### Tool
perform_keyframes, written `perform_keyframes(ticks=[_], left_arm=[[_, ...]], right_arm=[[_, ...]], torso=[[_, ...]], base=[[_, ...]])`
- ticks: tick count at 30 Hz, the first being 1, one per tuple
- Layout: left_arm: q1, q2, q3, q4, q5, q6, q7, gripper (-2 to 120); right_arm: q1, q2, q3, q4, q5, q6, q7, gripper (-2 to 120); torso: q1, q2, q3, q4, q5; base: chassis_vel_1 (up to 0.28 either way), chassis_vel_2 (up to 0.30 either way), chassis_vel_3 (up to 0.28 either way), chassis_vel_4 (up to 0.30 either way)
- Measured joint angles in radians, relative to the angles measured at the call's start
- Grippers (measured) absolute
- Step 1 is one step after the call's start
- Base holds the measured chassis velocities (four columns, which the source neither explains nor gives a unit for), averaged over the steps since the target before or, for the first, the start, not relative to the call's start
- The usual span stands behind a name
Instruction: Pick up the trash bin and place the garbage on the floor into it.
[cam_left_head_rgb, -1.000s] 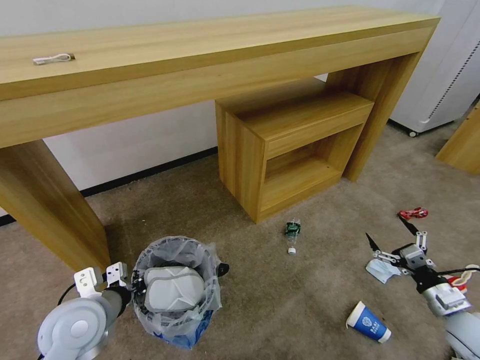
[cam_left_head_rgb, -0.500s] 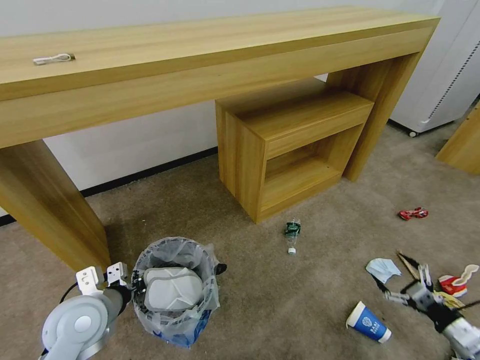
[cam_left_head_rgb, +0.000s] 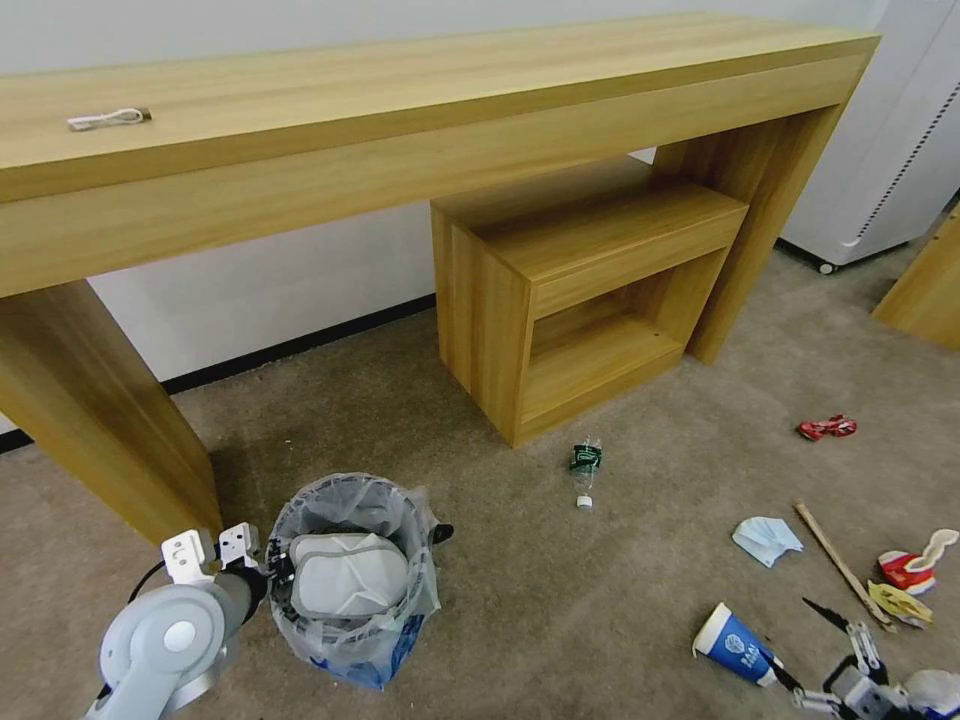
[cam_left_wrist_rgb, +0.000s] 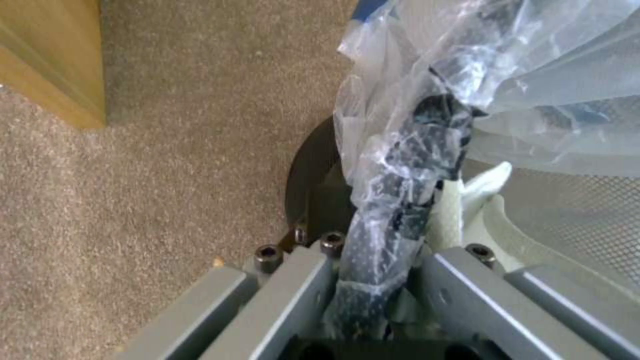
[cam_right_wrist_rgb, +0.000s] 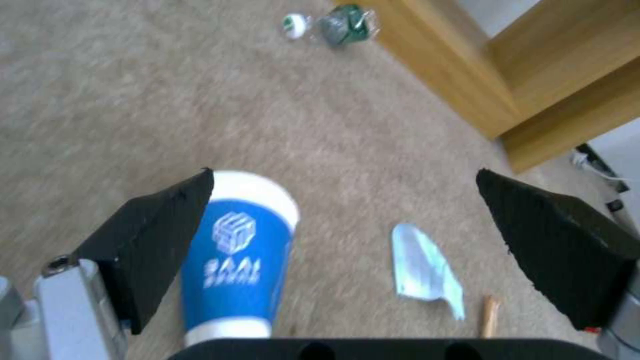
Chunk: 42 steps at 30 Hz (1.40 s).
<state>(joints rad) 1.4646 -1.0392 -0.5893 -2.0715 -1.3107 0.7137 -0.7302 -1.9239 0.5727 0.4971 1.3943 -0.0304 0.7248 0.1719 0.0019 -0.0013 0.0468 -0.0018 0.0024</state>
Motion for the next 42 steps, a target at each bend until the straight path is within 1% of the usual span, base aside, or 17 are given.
perform_keyframes(ticks=[6,16,19,20,22,26,30,33,42], left_arm=[[-0.004,-0.004,0.005,0.005,0.006,-0.001,0.003,0],[-0.003,-0.011,0.008,0.003,0.010,-0.002,0.006,0],[-0.002,-0.015,0.009,-0.003,0.010,-0.002,0.005,0],[-0.002,-0.015,0.009,-0.003,0.010,-0.002,0.005,0],[0.002,-0.016,0.008,-0.009,0.010,-0.002,0.003,0],[0.008,-0.014,0.003,-0.015,0.009,-0.002,0.001,0],[0.012,-0.013,0.001,-0.024,0.007,-0.001,-0.001,0],[0.016,-0.016,-0.001,-0.036,0.006,-0.001,-0.009,0],[0.023,-0.017,-0.008,-0.045,0.005,-0.001,-0.012,0]], right_arm=[[0.006,0.021,-0.018,-0.033,-0.037,0.001,0.003,100],[0.069,0.036,-0.063,-0.077,-0.042,-0.014,0.002,100],[0.127,0.046,-0.113,-0.117,-0.040,-0.015,-0.003,100],[0.127,0.046,-0.113,-0.117,-0.040,-0.015,-0.003,100],[0.165,0.056,-0.149,-0.143,-0.034,-0.015,-0.003,100],[0.214,0.066,-0.190,-0.185,-0.027,-0.014,-0.003,100],[0.241,0.073,-0.214,-0.200,-0.023,-0.013,-0.003,100],[0.282,0.094,-0.251,-0.216,-0.021,-0.016,-0.003,100],[0.321,0.117,-0.280,-0.250,-0.019,-0.016,-0.002,100]], torso=[[0.000,0.000,0.000,-0.0001,0.0001],[0.000,0.000,0.000,0.0000,-0.0003],[0.000,0.000,0.000,0.0000,-0.0003],[0.000,0.000,0.000,0.0000,-0.0003],[0.000,0.000,0.000,-0.0002,-0.0004],[0.000,0.000,0.000,-0.0002,-0.0006],[0.000,0.000,0.000,-0.0001,-0.0002],[0.000,0.000,0.000,-0.0001,0.0000],[0.000,0.000,0.000,-0.0001,-0.0002]], base=[[0.000,0.000,0.000,0.000],[0.000,0.000,0.000,0.000],[0.000,0.000,0.000,0.000],[0.000,0.000,0.000,0.000],[0.000,0.000,0.000,0.000],[0.000,0.000,0.000,0.000],[0.000,0.000,0.000,0.000],[0.000,0.000,0.000,0.000],[0.000,0.000,0.000,0.000]])
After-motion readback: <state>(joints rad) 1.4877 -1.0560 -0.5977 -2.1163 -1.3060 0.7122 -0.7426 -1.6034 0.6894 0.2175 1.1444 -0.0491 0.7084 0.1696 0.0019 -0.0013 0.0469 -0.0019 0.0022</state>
